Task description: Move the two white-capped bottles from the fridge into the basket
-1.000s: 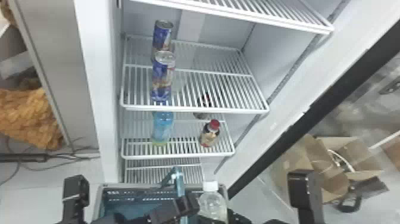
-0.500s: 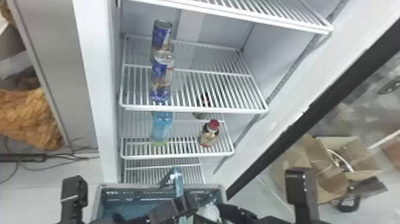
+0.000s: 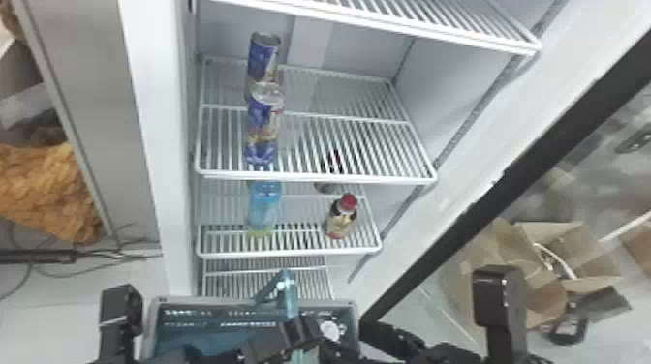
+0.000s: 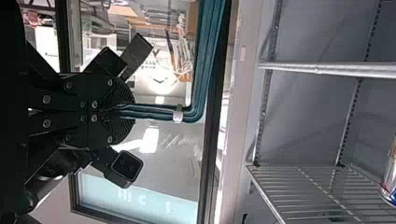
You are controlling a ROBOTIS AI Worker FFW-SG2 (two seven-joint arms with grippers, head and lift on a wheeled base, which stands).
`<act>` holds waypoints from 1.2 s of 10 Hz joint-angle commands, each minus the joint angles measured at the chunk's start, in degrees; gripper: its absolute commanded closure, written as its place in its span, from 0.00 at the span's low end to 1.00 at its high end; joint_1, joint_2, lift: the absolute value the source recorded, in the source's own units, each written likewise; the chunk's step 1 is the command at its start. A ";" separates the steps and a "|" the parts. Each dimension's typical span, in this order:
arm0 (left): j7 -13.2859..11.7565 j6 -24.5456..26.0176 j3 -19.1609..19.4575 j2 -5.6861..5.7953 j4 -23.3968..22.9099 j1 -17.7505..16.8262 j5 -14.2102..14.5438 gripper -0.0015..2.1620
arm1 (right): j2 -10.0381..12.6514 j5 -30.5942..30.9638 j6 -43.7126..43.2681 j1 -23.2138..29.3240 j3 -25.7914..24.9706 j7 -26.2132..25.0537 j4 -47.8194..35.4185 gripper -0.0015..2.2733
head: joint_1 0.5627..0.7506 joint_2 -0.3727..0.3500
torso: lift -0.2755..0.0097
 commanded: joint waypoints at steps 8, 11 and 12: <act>0.00 0.00 0.12 0.00 0.00 0.00 0.00 0.55 | 0.66 8.34 -0.61 0.71 -0.93 0.00 -1.56 0.23 | 0.70 0.03 | 0.97; 0.00 0.00 0.23 0.00 0.00 0.14 0.00 0.55 | 1.28 10.63 -4.55 1.13 -1.51 -1.05 -1.56 0.23 | 0.70 0.03 | 0.97; 0.00 0.00 0.23 0.00 0.00 0.28 0.00 0.55 | 1.45 10.74 -9.33 1.41 -1.51 -1.76 -1.56 0.23 | 0.70 0.03 | 0.97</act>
